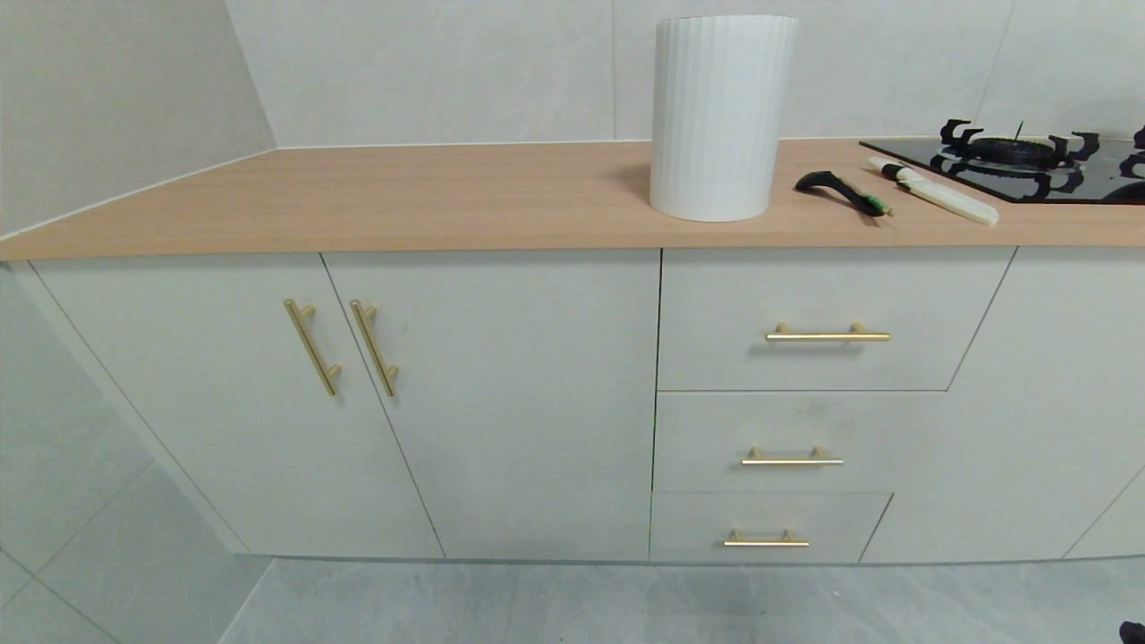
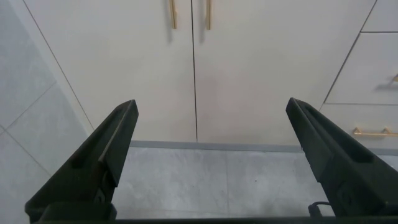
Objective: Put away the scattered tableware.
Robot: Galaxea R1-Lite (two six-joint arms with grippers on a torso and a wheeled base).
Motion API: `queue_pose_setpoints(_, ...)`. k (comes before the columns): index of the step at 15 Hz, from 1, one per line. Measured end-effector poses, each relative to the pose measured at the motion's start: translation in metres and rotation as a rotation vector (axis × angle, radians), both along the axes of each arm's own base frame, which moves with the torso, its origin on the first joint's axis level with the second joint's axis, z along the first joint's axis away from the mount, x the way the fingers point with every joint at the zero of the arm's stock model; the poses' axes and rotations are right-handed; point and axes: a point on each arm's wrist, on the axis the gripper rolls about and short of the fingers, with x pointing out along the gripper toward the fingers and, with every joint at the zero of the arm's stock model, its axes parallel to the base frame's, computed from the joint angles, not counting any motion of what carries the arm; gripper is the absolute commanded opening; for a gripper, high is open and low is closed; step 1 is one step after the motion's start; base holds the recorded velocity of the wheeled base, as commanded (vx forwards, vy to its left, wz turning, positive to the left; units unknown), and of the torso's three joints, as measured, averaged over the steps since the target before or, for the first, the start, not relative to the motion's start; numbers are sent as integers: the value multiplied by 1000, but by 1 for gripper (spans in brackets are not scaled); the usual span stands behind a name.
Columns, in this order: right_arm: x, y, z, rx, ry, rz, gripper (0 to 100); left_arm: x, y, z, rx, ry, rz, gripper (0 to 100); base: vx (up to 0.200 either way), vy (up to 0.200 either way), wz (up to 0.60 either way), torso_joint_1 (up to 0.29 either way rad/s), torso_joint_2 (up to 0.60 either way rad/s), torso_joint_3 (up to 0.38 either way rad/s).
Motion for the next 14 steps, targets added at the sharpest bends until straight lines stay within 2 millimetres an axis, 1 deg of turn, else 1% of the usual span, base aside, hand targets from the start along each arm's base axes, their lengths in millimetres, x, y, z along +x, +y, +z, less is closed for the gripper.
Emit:
queue_pose_setpoints(3, 27, 2, 12, -3, 70, 16, 100, 0, 0, 0, 0, 0, 0, 100, 0, 0, 0, 0, 0, 0)
queue_pose_setpoints(8, 86, 8, 28, -12, 196, 41, 100, 0, 0, 0, 0, 0, 0, 100, 0, 0, 0, 0, 0, 0)
queue_pose_setpoints(10, 110, 13, 29, -17, 232, 59, 100, 0, 0, 0, 0, 0, 0, 100, 0, 0, 0, 0, 0, 0)
queue_pose_setpoints(13, 154, 20, 28, -25, 270, 72, 100, 0, 0, 0, 0, 0, 0, 100, 0, 0, 0, 0, 0, 0)
queue_pose_setpoints(14, 166, 22, 26, -27, 287, 75, 100, 0, 0, 0, 0, 0, 0, 100, 0, 0, 0, 0, 0, 0)
